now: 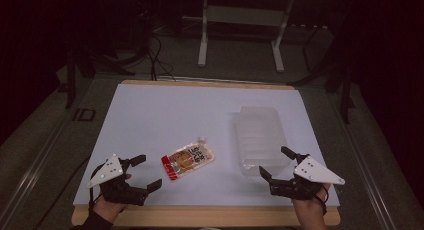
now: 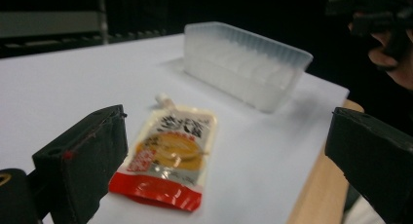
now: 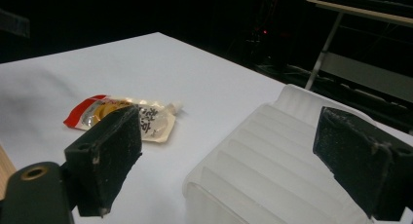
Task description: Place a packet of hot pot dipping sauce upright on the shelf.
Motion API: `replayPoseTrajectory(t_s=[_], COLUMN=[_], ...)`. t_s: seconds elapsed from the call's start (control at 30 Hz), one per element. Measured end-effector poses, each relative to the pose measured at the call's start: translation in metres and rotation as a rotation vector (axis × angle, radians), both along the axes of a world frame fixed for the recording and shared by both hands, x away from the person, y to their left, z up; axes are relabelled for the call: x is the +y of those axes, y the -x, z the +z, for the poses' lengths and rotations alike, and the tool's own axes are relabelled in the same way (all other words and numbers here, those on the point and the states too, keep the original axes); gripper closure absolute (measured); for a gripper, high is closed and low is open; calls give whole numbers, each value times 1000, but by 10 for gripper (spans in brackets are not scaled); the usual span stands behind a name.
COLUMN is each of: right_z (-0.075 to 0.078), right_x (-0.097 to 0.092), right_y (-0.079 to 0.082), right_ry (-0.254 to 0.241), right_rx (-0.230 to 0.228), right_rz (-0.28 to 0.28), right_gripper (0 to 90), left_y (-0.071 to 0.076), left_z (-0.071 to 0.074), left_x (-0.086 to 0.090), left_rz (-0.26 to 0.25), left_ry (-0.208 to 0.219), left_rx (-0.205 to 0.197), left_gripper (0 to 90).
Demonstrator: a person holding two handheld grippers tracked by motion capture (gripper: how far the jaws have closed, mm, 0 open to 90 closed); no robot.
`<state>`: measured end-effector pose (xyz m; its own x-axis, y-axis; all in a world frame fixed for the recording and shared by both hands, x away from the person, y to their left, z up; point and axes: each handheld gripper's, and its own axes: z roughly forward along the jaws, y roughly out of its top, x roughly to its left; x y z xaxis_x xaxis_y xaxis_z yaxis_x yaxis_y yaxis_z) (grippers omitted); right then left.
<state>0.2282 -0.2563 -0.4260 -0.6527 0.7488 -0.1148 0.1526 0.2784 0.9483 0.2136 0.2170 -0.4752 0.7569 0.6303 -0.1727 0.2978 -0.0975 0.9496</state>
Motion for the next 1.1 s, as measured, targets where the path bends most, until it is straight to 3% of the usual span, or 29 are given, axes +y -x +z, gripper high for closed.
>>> replayPoseTrajectory(t_s=[0.27,0.37,0.5,0.73,1.0,1.1], right_z=[1,1,3,4,4,3], right_x=[1,2,3,6,8,10], right_y=[0,0,3,5,5,6], right_ry=[-28,-46,-64,-52,-46,-34], right_rx=[1,5,-13,-31,-16,-19], right_rz=[16,25,45,66,87,89], right_gripper=[104,104,104,104,104,104], left_y=[-7,-10,-15,-29,-50,-60], left_z=[-5,-6,-7,-2,-2,-3], left_x=[12,20,26,25,21,19], left_rz=[2,-9,-20,-9,-45,-63], left_ry=[-14,7,20,-11,-41,-40], left_rx=[18,46,50,54,63,87], left_gripper=[58,57,57,57,58,59])
